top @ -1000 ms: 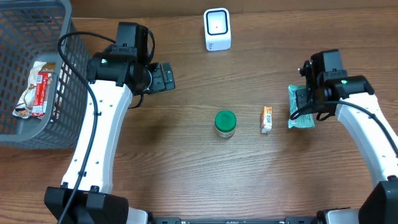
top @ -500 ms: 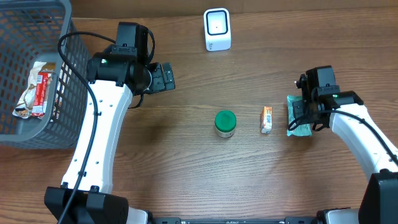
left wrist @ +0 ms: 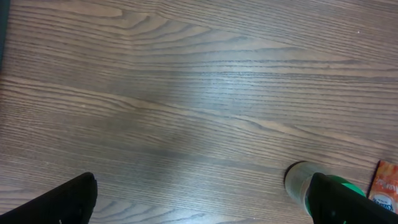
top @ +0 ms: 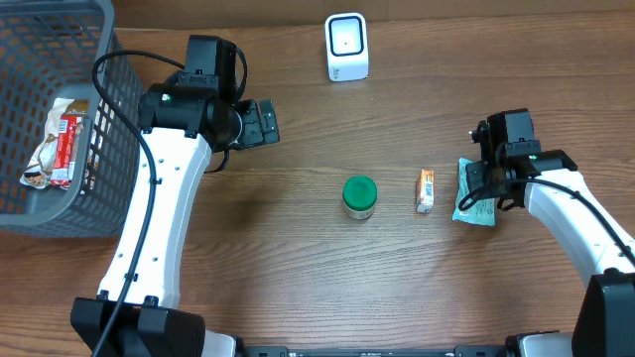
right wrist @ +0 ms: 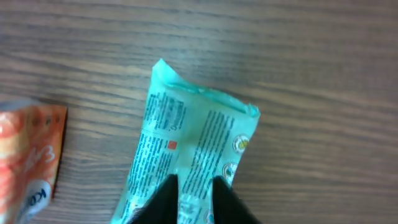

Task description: Scan the item barcode

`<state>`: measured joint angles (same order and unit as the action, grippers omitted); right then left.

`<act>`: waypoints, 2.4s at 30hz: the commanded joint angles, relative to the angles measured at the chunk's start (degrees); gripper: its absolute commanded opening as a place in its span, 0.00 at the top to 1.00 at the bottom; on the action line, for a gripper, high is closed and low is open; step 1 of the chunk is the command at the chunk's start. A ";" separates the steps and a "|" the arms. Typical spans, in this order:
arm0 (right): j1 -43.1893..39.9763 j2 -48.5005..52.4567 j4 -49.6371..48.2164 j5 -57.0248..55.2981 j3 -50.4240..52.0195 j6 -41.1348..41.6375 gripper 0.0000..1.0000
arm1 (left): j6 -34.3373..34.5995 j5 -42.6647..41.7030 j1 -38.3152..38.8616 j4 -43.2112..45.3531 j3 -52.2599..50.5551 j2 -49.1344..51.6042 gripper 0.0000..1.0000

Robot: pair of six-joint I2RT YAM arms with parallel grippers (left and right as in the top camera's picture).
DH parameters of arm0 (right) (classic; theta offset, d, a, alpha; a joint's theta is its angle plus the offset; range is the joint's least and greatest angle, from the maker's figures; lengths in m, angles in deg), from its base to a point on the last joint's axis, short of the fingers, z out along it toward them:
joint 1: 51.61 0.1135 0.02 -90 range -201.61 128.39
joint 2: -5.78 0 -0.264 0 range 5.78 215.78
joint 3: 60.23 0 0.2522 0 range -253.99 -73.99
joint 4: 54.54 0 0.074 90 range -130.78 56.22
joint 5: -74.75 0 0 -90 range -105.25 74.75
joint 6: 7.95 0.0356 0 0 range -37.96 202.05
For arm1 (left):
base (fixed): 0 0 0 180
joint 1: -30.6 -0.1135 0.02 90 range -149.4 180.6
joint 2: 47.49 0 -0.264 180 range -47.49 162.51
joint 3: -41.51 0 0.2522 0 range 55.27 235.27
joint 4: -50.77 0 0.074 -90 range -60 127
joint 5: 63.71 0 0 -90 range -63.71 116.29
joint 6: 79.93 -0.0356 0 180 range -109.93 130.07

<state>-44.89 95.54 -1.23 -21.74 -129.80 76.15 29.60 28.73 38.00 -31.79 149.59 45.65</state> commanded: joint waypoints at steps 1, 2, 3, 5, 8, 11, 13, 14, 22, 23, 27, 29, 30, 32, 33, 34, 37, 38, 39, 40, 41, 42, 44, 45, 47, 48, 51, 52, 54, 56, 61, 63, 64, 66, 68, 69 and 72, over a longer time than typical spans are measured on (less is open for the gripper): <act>-0.37 0.02 -1.25 -0.31 0.33 0.35 0.72 | 0.20 0.72 0.13 0.04 0.66 -0.24 0.00; -0.37 0.02 -1.55 0.15 0.33 1.46 0.69 | 0.20 0.74 0.13 0.04 0.66 -0.24 0.00; -0.37 0.02 -1.73 0.76 0.33 2.93 0.65 | 0.20 0.74 0.13 0.04 0.66 -0.24 0.00; -0.37 0.02 -1.70 1.84 0.33 4.94 0.59 | 0.20 0.74 0.13 0.04 0.66 -0.24 0.00; -0.37 0.02 -1.33 2.32 0.33 8.55 0.59 | 0.20 0.74 0.13 0.04 0.66 -0.24 0.00; -0.37 0.02 -0.37 2.25 0.33 11.96 0.59 | 0.20 0.74 0.13 0.04 0.66 -0.24 0.00; -0.37 0.02 0.15 2.23 0.33 12.39 0.59 | 0.20 0.74 0.13 0.04 0.66 -0.24 0.00; -0.37 0.02 0.15 2.23 0.33 12.39 0.59 | 0.20 0.74 0.13 0.04 0.66 -0.24 0.00; -0.37 0.02 -1.03 10.03 0.33 18.45 0.53 | 0.17 0.74 0.13 0.04 0.66 -0.24 0.00; -0.37 0.02 -2.01 12.74 0.33 18.78 0.53 | 0.20 0.74 0.13 0.04 0.66 -0.24 0.00; -0.35 0.00 -6.99 25.40 -0.13 23.91 0.54 | 0.20 0.74 0.13 0.04 0.66 -0.24 0.00; -0.20 0.00 -8.79 29.88 -0.96 26.40 0.54 | 0.20 0.74 0.13 0.04 0.66 -0.24 0.00; 0.04 0.00 -9.38 31.91 -1.62 27.26 0.54 | 0.20 0.74 0.13 0.04 0.66 -0.24 0.00; 1.95 0.00 -9.92 34.62 -4.20 30.05 0.54 | 0.20 0.74 0.13 0.04 0.66 -0.24 0.00; 2.84 0.00 -9.94 34.62 -5.01 30.18 0.54 | 0.20 0.74 0.13 0.04 0.66 -0.24 0.00; 4.24 0.00 -9.97 34.03 -5.90 30.21 0.54 | 0.20 0.74 0.13 0.04 0.66 -0.24 0.00; 8.83 0.00 -10.36 27.76 -7.45 33.07 0.53 | 0.20 0.74 0.13 0.04 0.66 -0.24 0.00; 10.40 0.00 -10.91 25.68 -7.65 33.48 0.53 | 0.20 0.74 0.13 0.04 0.66 -0.24 0.00; 12.35 0.00 -11.96 23.08 -7.69 34.10 0.52 | 0.17 0.74 0.13 0.04 0.66 -0.24 0.00; 14.05 0.00 -12.79 20.92 -7.69 34.58 0.52 | 0.20 0.74 0.13 0.04 0.66 -0.24 0.00; 16.31 0.00 -13.88 18.23 -7.69 34.67 0.52 | 0.20 0.74 0.13 0.04 0.66 -0.24 0.00; 17.92 0.00 -14.47 16.31 -7.69 34.69 0.50 | 0.20 0.74 0.13 0.04 0.66 -0.24 0.00; 21.33 0.00 -15.21 12.31 -7.69 34.69 0.46 | 0.20 0.74 0.13 0.04 0.66 -0.24 0.00; 23.17 0.00 -15.30 9.66 -7.69 34.64 0.45 | 0.20 0.74 0.13 0.04 0.66 -0.24 0.00; 26.29 0.00 -14.73 3.08 -7.69 34.60 0.40 | 0.20 0.74 0.13 0.04 0.66 -0.24 0.00; 27.76 0.00 -14.34 -0.28 -7.69 34.60 0.39 | 0.20 0.74 0.13 0.04 0.66 -0.24 0.00; 30.62 0.00 -13.68 -5.92 -7.69 34.60 0.39 | 0.20 0.74 0.13 0.04 0.66 -0.24 0.00; 31.39 0.00 -13.51 -7.02 -7.69 34.60 0.38 | 0.20 0.74 0.13 0.04 0.66 -0.24 0.00; 32.44 0.02 -13.31 -7.63 -7.67 34.58 0.37 | 0.20 0.74 0.13 0.04 0.66 -0.24 0.00; 33.09 0.04 -13.29 -7.63 -7.63 34.58 0.37 | 0.20 0.74 0.13 0.04 0.66 -0.24 0.00; 34.47 1.62 -13.31 -7.45 -7.63 34.60 0.36 | 0.20 0.74 0.13 0.04 0.66 -0.24 0.00; 34.95 2.80 -13.31 -7.41 -7.63 34.60 0.34 | 0.17 0.74 0.13 0.04 0.66 -0.24 0.00; 35.23 3.37 -13.31 -7.41 -7.63 34.58 0.33 | 0.20 0.74 0.13 0.04 0.66 -0.24 0.00; 35.89 4.92 -13.40 -7.43 -7.63 34.36 0.31 | 0.20 0.74 0.13 0.04 0.66 -0.24 0.00; 36.37 5.90 -13.77 -7.41 -7.63 34.14 0.30 | 0.20 0.74 0.13 0.04 0.66 -0.24 0.00; 36.48 6.36 -13.86 -7.43 -7.63 34.14 0.31 | 0.20 0.74 0.13 0.04 0.66 -0.24 0.00; 36.83 7.43 -13.97 -7.41 -7.63 33.97 0.30 | 0.20 0.74 0.13 0.04 0.66 -0.24 0.00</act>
<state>-8.56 102.01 -14.65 -28.14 -136.14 110.51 29.60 28.75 38.00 -31.81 149.59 45.65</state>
